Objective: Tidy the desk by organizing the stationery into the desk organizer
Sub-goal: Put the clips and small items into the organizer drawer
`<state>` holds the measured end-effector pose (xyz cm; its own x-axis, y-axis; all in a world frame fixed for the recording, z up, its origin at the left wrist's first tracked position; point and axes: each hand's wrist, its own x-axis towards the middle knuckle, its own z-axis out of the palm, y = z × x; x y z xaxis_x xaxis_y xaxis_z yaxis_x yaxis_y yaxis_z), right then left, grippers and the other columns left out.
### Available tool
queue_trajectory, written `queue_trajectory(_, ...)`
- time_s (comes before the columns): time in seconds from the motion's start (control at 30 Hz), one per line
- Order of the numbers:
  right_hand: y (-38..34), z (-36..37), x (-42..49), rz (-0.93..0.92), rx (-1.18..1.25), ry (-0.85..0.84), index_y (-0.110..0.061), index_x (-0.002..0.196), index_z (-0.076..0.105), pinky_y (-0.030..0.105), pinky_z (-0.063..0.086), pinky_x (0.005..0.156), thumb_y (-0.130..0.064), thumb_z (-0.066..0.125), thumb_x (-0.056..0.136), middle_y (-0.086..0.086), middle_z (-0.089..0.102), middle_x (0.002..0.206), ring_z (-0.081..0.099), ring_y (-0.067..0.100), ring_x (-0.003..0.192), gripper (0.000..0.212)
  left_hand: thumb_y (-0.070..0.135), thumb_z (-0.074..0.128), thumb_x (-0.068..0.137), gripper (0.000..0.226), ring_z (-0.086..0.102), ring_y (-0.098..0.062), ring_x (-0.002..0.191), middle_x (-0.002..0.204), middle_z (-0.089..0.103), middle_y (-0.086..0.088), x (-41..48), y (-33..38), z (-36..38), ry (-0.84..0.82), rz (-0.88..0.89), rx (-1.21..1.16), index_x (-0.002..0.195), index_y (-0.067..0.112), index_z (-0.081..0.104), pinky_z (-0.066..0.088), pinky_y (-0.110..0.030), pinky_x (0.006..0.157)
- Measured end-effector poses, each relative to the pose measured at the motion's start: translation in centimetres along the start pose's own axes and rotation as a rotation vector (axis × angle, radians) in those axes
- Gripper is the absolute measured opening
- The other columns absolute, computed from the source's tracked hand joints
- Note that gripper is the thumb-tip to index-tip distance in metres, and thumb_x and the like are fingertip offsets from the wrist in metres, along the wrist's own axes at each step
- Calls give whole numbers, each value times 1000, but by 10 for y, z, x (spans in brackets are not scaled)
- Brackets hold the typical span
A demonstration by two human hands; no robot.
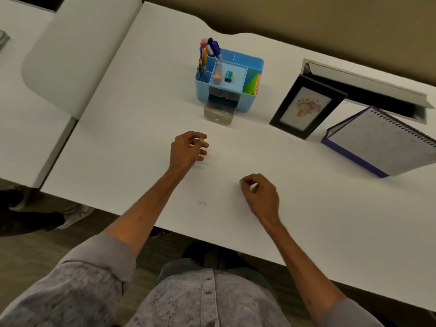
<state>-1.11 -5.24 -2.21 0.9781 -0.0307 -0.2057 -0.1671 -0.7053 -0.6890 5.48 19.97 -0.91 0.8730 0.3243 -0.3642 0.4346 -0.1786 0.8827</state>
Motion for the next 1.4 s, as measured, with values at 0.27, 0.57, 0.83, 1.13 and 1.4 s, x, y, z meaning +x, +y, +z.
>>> queue_trajectory(0.27,-22,60,-45,-419,-252,-243,-30,116,71,25,57,70,-40,60,101,-13,65,115,65,9,86,20,19,59,105,20,78,-14,77,95,81,5,-39,-24,-9,-67,15,134,113,22,77,67,-39,73)
queue_trajectory(0.57,-22,84,-47,-494,-420,-215,-22,109,69,37,53,58,-31,60,101,-5,64,104,60,16,79,15,22,56,104,22,74,0,75,92,77,18,-64,-54,-22,-128,112,374,109,34,74,62,-29,76)
queue_trajectory(0.83,-26,86,-39,-442,-388,-227,-22,99,66,36,50,55,-27,64,97,-7,63,95,59,15,72,6,31,60,103,17,69,4,83,93,76,22,-81,-77,-25,-272,203,528,110,38,74,58,-24,79)
queue_trajectory(1.13,-34,78,-28,-273,-212,-313,-28,94,64,26,50,63,-37,65,93,-13,61,96,62,8,77,9,27,70,95,13,71,-3,77,94,76,17,-63,-73,-38,-516,151,524,102,36,77,61,-27,74)
queue_trajectory(1.4,-52,61,4,-136,-68,-233,-34,92,59,21,44,61,-55,65,94,-16,66,92,61,5,74,22,38,77,95,12,76,-13,73,93,77,9,-36,-46,-34,-509,116,343,101,27,76,66,-37,63)
